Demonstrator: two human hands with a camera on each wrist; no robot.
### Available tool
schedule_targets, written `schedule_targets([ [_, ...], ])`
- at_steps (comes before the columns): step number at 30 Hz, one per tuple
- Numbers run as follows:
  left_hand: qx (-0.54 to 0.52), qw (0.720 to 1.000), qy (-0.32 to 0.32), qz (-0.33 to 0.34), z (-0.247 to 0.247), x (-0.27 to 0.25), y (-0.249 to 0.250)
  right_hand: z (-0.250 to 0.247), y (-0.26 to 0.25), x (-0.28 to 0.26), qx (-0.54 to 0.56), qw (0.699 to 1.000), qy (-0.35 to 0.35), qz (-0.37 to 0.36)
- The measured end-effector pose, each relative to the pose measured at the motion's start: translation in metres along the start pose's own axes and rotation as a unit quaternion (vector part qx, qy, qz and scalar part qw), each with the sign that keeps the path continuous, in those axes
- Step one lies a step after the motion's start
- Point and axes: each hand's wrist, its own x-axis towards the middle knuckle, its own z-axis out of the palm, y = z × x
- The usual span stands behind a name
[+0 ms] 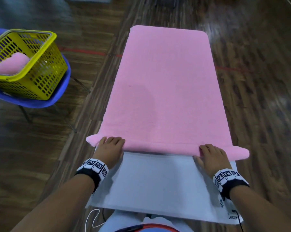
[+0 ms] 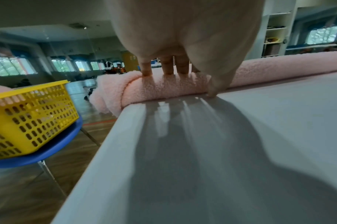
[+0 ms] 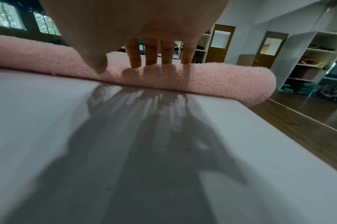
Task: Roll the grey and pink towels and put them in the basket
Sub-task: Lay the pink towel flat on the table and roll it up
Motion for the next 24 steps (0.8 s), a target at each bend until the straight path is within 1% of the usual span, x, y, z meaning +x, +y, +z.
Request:
schedule_targets([
  [3, -0.007, 0.999, -0.026, -0.024, -0.003, 0.008, -0.002, -0.004, 0.004, 0.003, -0.014, 0.999, -0.029, -0.009],
  [6, 0.016, 0.997, -0.054, -0.044, -0.018, 0.024, -0.001, -0.021, 0.008, 0.018, -0.026, 0.996, -0.083, -0.002],
  [8, -0.002, 0.992, -0.106, -0.067, -0.030, 0.036, 0.000, -0.036, 0.009, 0.029, -0.002, 0.992, -0.123, 0.019],
  [10, -0.027, 0.983, -0.155, -0.096, -0.040, 0.044, 0.001, -0.048, 0.009, 0.038, 0.044, 0.982, -0.177, 0.047],
  [11, -0.034, 0.981, -0.158, -0.104, -0.042, 0.046, 0.002, -0.050, 0.009, 0.041, 0.062, 0.978, -0.193, 0.056],
  [12, -0.028, 0.983, -0.146, -0.105, -0.044, 0.045, 0.003, -0.051, 0.010, 0.043, 0.070, 0.976, -0.197, 0.062],
  [13, -0.008, 0.989, -0.116, -0.095, -0.043, 0.041, 0.003, -0.050, 0.010, 0.042, 0.067, 0.978, -0.186, 0.064],
  [14, 0.016, 0.994, -0.069, -0.082, -0.041, 0.035, 0.003, -0.046, 0.011, 0.039, 0.051, 0.986, -0.150, 0.056],
  [16, 0.036, 0.998, 0.029, -0.045, -0.035, 0.020, 0.007, -0.034, 0.013, 0.029, 0.024, 0.998, -0.043, 0.031],
  [17, 0.034, 0.997, 0.063, -0.024, -0.030, 0.011, 0.009, -0.027, 0.012, 0.023, 0.020, 1.000, -0.007, 0.017],
  [18, 0.032, 0.996, 0.082, -0.006, -0.023, 0.002, 0.010, -0.021, 0.009, 0.016, 0.016, 1.000, 0.009, 0.003],
  [20, 0.019, 0.997, 0.079, 0.006, -0.012, -0.012, 0.012, -0.008, 0.004, 0.004, 0.011, 1.000, 0.010, -0.011],
  [24, -0.010, 0.999, 0.030, -0.024, -0.005, -0.017, 0.007, -0.002, 0.004, 0.000, -0.008, 1.000, -0.014, -0.008],
])
